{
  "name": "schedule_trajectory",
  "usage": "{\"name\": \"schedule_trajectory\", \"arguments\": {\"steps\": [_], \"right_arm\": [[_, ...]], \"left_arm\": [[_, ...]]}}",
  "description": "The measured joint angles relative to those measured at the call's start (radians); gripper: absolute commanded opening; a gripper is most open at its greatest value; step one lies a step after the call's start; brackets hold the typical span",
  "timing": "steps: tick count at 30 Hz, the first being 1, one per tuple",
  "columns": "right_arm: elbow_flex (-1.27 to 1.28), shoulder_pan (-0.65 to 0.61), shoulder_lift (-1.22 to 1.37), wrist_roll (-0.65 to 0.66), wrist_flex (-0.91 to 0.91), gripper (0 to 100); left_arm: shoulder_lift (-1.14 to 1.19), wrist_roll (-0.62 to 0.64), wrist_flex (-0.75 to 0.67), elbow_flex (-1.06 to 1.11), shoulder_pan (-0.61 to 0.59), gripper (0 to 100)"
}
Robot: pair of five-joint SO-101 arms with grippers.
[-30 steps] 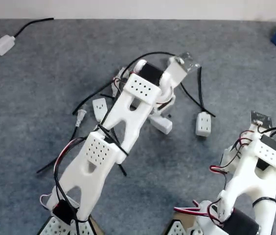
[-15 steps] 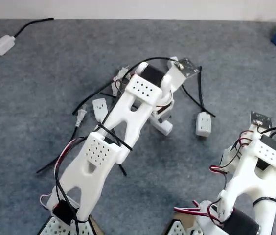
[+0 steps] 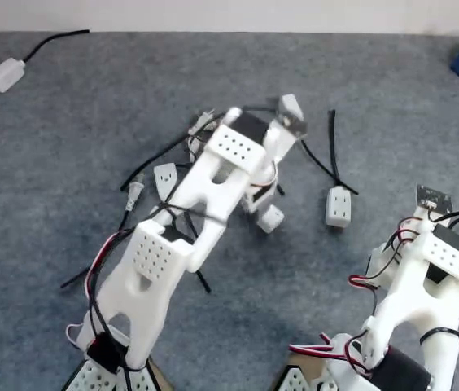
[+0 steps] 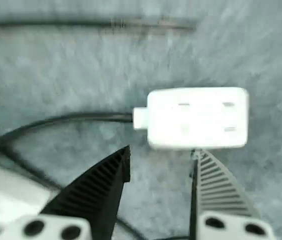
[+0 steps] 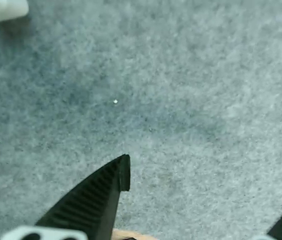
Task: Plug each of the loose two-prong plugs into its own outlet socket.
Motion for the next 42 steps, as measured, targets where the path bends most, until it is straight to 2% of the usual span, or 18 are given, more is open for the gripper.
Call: {"name": "schedule_trajectory", "arguments": {"steps": [8,16,18,21,25,28,30,36,42], "right_arm": [[0.0,0.0,0.0,0.0,0.0,45.0],[0.0,0.0,0.0,-0.003,0.028,45.0],[0.0,0.0,0.0,-0.041,0.034,45.0],[0.0,-0.012,0.0,-0.074,0.037,45.0],[0.0,-0.025,0.0,-0.077,0.037,45.0],[0.0,-0.025,0.0,-0.077,0.034,45.0],[0.0,-0.025,0.0,-0.077,0.029,45.0],[0.029,-0.025,0.0,-0.061,0.026,45.0],[0.031,-0.025,0.0,-0.057,0.026,45.0]], "left_arm": [[-0.158,0.008,-0.002,0.242,0.023,20],[-0.397,-0.038,-0.002,0.276,0.025,20],[-0.431,-0.077,-0.002,0.276,0.011,21],[-0.436,-0.221,-0.002,0.276,-0.012,25],[-0.394,-0.546,-0.002,0.276,-0.006,29],[-0.365,-0.766,-0.068,0.276,-0.008,29],[-0.345,-0.865,-0.133,0.276,-0.009,29],[-0.221,-1.037,-0.313,0.278,-0.006,29],[-0.124,-1.103,-0.41,0.278,0.002,28]]}}
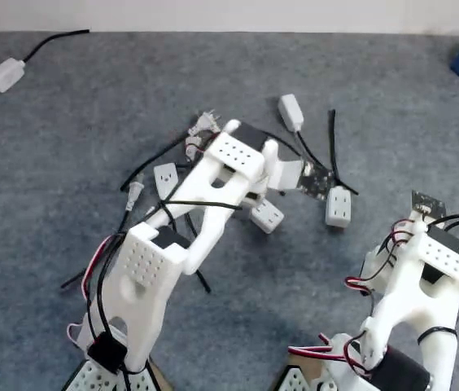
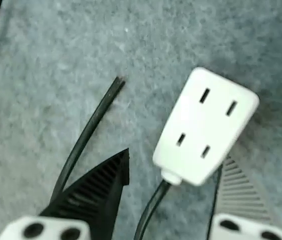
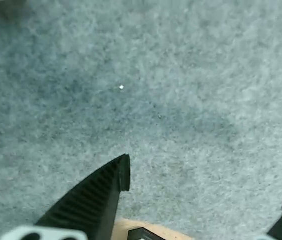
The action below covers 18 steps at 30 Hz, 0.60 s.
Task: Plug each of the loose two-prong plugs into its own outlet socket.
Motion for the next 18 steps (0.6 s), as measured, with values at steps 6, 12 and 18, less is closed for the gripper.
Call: {"name": "schedule_trajectory", "arguments": {"steps": [6,12,18], "right_arm": [[0.0,0.0,0.0,0.0,-0.002,45.0],[0.0,0.0,0.0,0.0,-0.003,45.0],[0.0,0.0,0.0,0.0,-0.003,45.0]], "left_arm": [[0.012,0.003,-0.005,0.0,0.058,16],[0.012,0.095,0.048,0.0,0.11,1],[0.012,0.316,0.152,-0.002,0.117,1]]}}
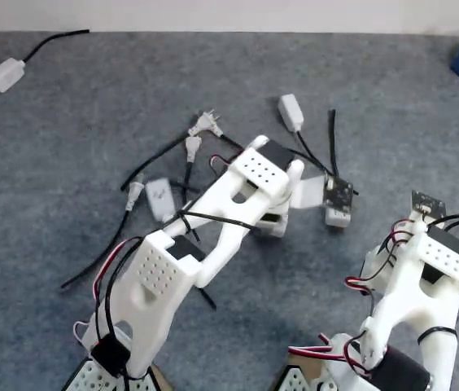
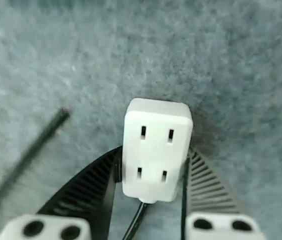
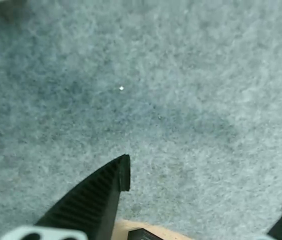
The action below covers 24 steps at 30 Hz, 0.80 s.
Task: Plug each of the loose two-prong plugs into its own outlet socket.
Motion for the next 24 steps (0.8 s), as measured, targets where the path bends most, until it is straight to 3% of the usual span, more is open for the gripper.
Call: {"name": "schedule_trajectory", "arguments": {"steps": [7,11,18,24], "right_arm": [[0.025,0.0,0.0,0.017,-0.002,45.0],[0.025,0.0,0.0,0.032,-0.002,45.0],[0.025,0.0,0.0,0.035,-0.002,45.0],[0.025,0.0,0.0,0.035,-0.002,45.0]], "left_arm": [[0.002,0.388,0.23,-0.109,-0.017,1],[0.002,0.601,0.261,-0.074,-0.094,1],[-0.109,0.681,0.264,0.048,-0.19,1],[-0.235,0.66,0.264,0.054,-0.374,1]]}}
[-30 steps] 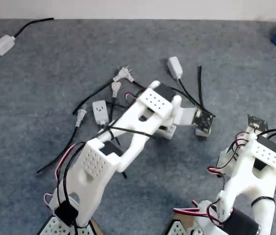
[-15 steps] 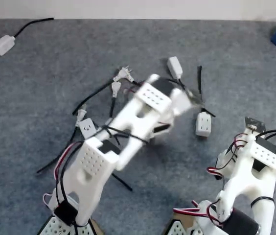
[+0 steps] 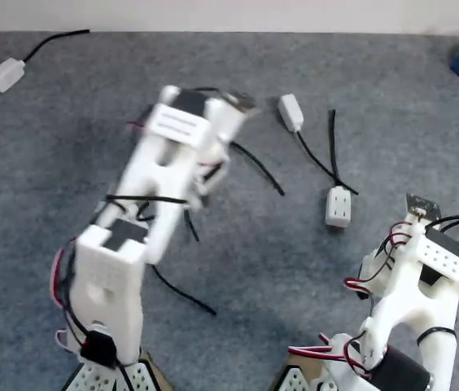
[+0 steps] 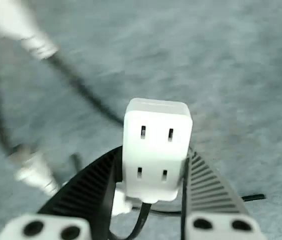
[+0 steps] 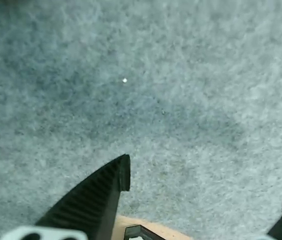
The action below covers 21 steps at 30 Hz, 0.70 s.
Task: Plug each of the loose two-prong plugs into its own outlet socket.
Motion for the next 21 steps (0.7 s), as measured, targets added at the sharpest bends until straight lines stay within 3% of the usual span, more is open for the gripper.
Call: {"name": "schedule_trajectory", "arguments": {"steps": [8,17,21], "right_arm": [[0.0,-0.031,0.0,0.0,0.0,45.0],[0.002,-0.041,0.0,0.0,0.0,45.0],[0.002,-0.038,0.0,0.0,0.0,45.0]], "left_arm": [[-0.009,-0.135,0.0,-0.043,-0.229,1],[-0.009,-0.203,0.002,-0.468,-0.19,1],[-0.011,-0.239,0.005,-0.509,-0.187,1]]}}
